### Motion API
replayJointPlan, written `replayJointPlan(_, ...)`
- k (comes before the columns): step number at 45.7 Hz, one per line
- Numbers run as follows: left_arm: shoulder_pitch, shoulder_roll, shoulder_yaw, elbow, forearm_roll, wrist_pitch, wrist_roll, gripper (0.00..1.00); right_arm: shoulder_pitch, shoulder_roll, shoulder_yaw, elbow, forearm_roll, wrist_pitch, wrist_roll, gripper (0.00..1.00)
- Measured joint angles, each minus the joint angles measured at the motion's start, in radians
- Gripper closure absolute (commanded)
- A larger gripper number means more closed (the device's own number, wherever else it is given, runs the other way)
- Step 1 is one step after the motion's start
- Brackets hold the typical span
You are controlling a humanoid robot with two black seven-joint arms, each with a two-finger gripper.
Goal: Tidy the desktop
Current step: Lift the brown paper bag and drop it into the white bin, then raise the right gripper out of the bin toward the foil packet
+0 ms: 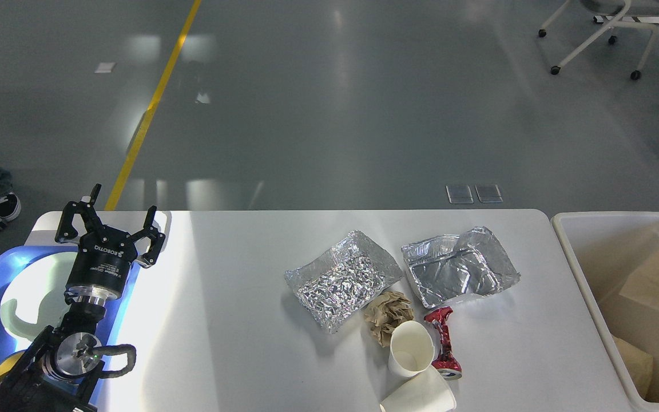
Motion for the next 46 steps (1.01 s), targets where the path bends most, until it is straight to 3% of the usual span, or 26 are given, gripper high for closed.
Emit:
replayJointPlan(7,0.000,0.000,0.000,0.000,0.000,0.000,0.000,0.03,-0.186,0.167,0.124,-0.246,-0.001,-0.069,-0.006,1.00)
replayJointPlan(12,0.000,0.000,0.000,0.000,0.000,0.000,0.000,0.03,-0.260,0.251,0.161,-0.339,-0.001,-0.121,-0.026,1.00)
replayJointPlan(22,0.000,0.000,0.000,0.000,0.000,0.000,0.000,0.03,-0.322,0.317,0.173,-0.363,0.021,-0.196,-0.083,1.00)
replayJointPlan(46,0.000,0.000,0.000,0.000,0.000,0.000,0.000,0.03,-0.356,0.380,0.164,-0.353,0.035,-0.200,-0.087,1.00)
